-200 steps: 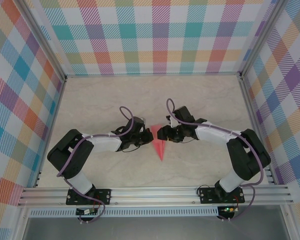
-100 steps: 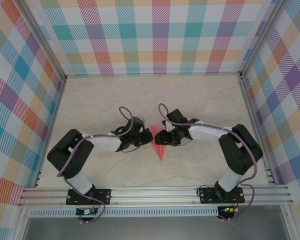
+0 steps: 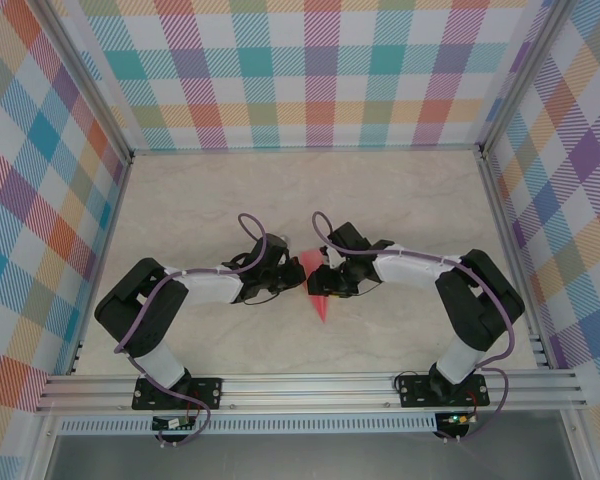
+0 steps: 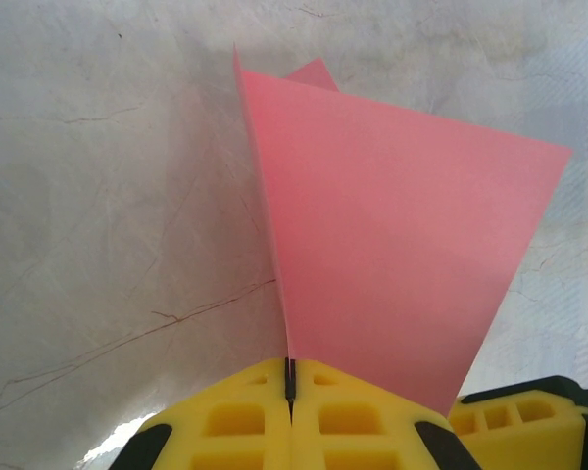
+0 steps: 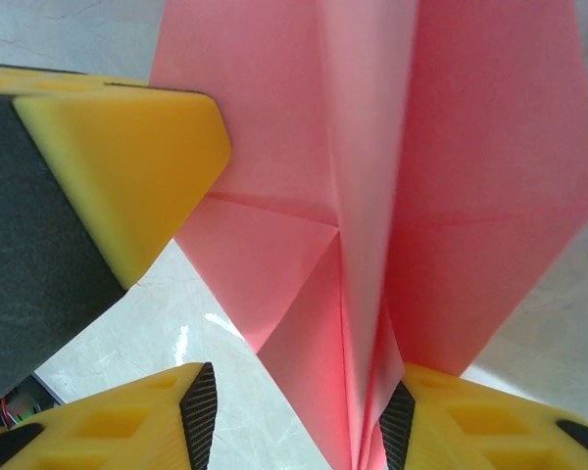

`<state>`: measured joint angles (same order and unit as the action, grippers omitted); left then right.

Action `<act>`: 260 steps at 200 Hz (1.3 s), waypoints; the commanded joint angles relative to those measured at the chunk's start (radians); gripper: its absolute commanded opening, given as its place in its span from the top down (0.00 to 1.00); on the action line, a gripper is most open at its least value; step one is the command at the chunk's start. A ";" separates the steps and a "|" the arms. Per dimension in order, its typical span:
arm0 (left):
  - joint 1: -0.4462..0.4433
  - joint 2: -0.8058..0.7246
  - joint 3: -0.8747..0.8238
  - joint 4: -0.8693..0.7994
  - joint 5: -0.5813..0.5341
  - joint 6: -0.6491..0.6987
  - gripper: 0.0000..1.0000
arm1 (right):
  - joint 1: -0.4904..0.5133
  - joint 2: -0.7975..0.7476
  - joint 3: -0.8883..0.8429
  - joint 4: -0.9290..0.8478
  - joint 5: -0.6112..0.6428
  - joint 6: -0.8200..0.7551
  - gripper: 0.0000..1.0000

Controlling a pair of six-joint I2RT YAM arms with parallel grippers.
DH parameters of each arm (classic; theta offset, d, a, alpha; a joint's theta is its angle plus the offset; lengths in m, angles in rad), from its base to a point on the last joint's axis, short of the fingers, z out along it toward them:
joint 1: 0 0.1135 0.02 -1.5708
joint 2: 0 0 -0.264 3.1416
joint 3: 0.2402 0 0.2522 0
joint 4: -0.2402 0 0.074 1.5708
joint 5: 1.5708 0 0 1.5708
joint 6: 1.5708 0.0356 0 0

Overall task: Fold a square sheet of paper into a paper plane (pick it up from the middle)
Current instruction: Move a paper plane to the center of the table.

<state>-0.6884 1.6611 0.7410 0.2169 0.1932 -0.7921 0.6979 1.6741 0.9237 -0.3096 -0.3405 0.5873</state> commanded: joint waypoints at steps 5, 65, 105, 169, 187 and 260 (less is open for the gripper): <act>0.017 0.014 -0.010 0.025 0.003 0.001 1.00 | 0.014 0.002 -0.006 -0.018 0.017 0.020 0.52; 0.016 0.007 -0.014 0.021 0.003 0.001 1.00 | 0.023 0.057 0.047 -0.046 0.090 0.020 0.59; 0.018 -0.011 -0.008 -0.008 -0.003 -0.005 0.99 | 0.026 0.068 0.062 -0.064 0.121 0.021 0.74; 0.026 -0.215 0.003 -0.297 -0.226 -0.008 0.48 | 0.026 0.022 0.096 -0.196 0.259 0.014 0.93; 0.026 -0.274 0.011 -0.397 -0.304 -0.007 0.41 | 0.027 0.033 0.112 -0.220 0.287 0.013 0.92; 0.025 -0.363 0.031 -0.664 -0.514 -0.077 0.14 | 0.082 0.149 0.232 -0.328 0.421 0.034 0.87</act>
<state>-0.6769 1.3190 0.7444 -0.3153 -0.2146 -0.8387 0.7570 1.7786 1.1114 -0.5629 0.0166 0.6140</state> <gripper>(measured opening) 0.842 0.116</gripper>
